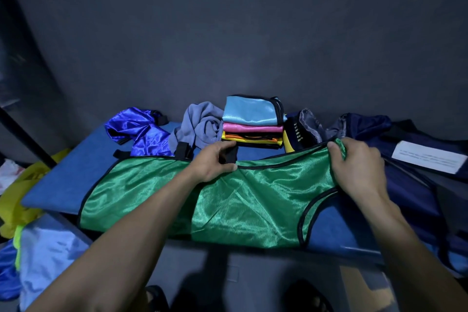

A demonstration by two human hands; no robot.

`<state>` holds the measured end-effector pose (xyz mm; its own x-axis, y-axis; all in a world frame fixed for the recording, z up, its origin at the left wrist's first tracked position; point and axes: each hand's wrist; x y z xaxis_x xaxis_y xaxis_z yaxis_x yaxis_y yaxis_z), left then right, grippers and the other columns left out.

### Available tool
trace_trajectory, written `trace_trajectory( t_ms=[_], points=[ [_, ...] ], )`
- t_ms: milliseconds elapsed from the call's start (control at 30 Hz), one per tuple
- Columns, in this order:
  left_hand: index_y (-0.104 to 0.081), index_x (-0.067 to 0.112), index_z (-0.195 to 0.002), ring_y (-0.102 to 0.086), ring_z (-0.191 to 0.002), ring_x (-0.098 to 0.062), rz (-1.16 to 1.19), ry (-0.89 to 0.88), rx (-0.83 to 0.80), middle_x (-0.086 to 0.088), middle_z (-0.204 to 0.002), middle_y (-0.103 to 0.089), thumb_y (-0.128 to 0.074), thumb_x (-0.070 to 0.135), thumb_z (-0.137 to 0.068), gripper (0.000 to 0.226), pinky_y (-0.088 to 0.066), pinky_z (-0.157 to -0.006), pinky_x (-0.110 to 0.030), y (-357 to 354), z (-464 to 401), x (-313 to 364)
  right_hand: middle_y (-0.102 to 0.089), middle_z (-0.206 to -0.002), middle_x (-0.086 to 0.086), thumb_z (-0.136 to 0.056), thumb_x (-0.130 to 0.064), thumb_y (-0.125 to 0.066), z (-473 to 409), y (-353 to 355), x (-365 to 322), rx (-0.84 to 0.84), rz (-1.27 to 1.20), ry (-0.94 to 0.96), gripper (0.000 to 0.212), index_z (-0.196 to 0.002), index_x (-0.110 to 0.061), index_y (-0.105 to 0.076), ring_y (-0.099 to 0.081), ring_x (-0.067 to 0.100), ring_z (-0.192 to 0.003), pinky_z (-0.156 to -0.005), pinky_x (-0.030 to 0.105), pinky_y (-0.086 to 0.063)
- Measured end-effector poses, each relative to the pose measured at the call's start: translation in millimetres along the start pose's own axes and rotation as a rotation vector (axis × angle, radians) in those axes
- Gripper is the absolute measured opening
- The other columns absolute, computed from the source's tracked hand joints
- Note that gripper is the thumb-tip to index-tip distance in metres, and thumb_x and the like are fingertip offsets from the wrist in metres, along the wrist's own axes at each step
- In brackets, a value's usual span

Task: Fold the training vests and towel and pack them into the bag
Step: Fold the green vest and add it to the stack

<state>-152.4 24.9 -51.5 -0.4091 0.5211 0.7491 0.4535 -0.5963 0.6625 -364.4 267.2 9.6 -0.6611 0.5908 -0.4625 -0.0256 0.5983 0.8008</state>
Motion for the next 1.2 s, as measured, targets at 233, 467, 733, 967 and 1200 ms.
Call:
trace_trajectory(
  t_ms=[233, 467, 733, 967, 1200],
  points=[
    [-0.069, 0.02, -0.117, -0.056, -0.109, -0.026, -0.431, -0.203, 0.25, -0.002, -0.121, -0.062, -0.071, 0.033, -0.095, 0.025, -0.047, -0.091, -0.039, -14.9, -5.5, -8.4, -0.052, -0.065, 0.013, -0.103, -0.035, -0.053, 0.1, 3.2, -0.8, -0.012, -0.019, -0.011, 0.032, -0.082, -0.01, -0.056, -0.045, 0.034, -0.067, -0.063, 0.04, -0.033],
    [-0.063, 0.025, -0.111, -0.046, -0.103, -0.016, -0.58, -0.467, 0.28, 0.004, -0.113, -0.052, -0.063, 0.06, -0.092, 0.04, -0.039, -0.084, -0.034, -24.5, 5.4, 14.0, -0.049, -0.056, 0.012, -0.102, -0.031, -0.055, -0.5, 7.2, -6.3, -0.01, -0.084, -0.057, 0.042, -0.07, -0.004, -0.051, -0.044, 0.029, -0.055, -0.058, 0.039, -0.031],
    [-0.072, 0.025, -0.101, -0.049, -0.093, -0.022, -0.761, -0.556, 0.362, 0.004, -0.099, -0.057, -0.062, 0.043, -0.094, 0.021, -0.036, -0.077, -0.037, -47.5, 1.0, 30.1, -0.05, -0.054, 0.016, -0.1, -0.031, -0.055, 1.7, 9.8, -9.9, 0.023, -0.106, -0.049, 0.048, -0.065, 0.001, -0.05, -0.045, 0.028, -0.054, -0.052, 0.041, -0.028],
    [-0.073, 0.023, -0.111, -0.049, -0.092, -0.022, -0.559, -0.344, 0.302, 0.002, -0.099, -0.059, -0.054, 0.03, -0.104, 0.022, -0.035, -0.076, -0.035, -49.0, -8.3, 34.4, -0.048, -0.051, 0.014, -0.1, -0.031, -0.058, 0.9, 10.8, -4.4, 0.024, -0.102, -0.027, 0.05, -0.063, 0.001, -0.049, -0.045, 0.027, -0.051, -0.05, 0.039, -0.028],
    [-0.061, 0.02, -0.108, -0.058, -0.077, -0.032, -0.697, -0.241, 0.259, -0.001, -0.092, -0.047, -0.06, 0.019, -0.099, 0.009, -0.016, -0.049, -0.032, -64.0, -7.3, 45.9, -0.052, -0.051, 0.014, -0.1, -0.032, -0.058, -1.9, 8.9, -0.3, 0.016, -0.132, 0.013, 0.049, -0.063, 0.0, -0.053, -0.049, 0.03, -0.053, -0.051, 0.031, -0.035]
  ],
)
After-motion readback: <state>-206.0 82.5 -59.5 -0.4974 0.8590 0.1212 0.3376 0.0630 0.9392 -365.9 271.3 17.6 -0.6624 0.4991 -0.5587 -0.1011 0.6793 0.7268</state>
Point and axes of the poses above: each hand's wrist, its own z-axis away from the middle knuckle, its own y-axis out of the back of the hand, x = y × z
